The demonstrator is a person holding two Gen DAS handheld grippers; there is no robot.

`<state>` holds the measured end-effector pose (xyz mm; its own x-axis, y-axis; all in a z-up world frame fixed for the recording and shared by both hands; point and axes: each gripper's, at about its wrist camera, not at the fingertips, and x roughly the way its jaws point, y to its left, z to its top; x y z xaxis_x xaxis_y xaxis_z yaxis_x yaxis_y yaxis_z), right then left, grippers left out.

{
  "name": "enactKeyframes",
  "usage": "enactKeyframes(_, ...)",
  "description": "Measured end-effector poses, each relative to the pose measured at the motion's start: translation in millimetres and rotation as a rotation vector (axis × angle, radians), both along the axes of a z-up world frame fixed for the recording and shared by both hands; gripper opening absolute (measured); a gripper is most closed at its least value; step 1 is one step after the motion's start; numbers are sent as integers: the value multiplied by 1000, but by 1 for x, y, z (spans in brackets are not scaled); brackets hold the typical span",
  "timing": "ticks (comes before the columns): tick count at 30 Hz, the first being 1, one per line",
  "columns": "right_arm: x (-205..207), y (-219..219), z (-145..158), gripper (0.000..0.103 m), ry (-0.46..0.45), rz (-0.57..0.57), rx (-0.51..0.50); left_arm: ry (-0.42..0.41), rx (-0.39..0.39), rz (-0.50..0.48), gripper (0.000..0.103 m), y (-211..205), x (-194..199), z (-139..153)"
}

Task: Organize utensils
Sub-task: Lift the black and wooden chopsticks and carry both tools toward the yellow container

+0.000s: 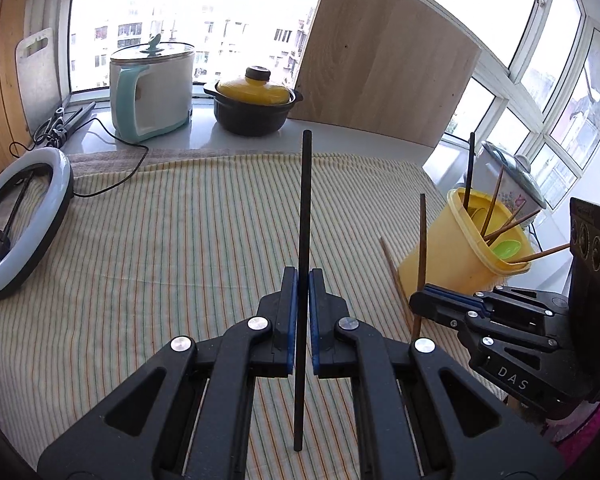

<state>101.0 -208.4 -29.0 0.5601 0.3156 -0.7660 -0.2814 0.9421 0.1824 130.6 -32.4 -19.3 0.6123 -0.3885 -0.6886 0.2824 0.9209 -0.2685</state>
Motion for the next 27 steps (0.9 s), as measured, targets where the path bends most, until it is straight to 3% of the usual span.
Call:
enactKeyframes(10,-24,-21,43,3,-143,-40,17,-111,9,-43,3,-18,-19,36)
enactKeyframes(27,-38,-83,105,3,-260,-135,99,-197,-23,-143,3,-52,-31,86)
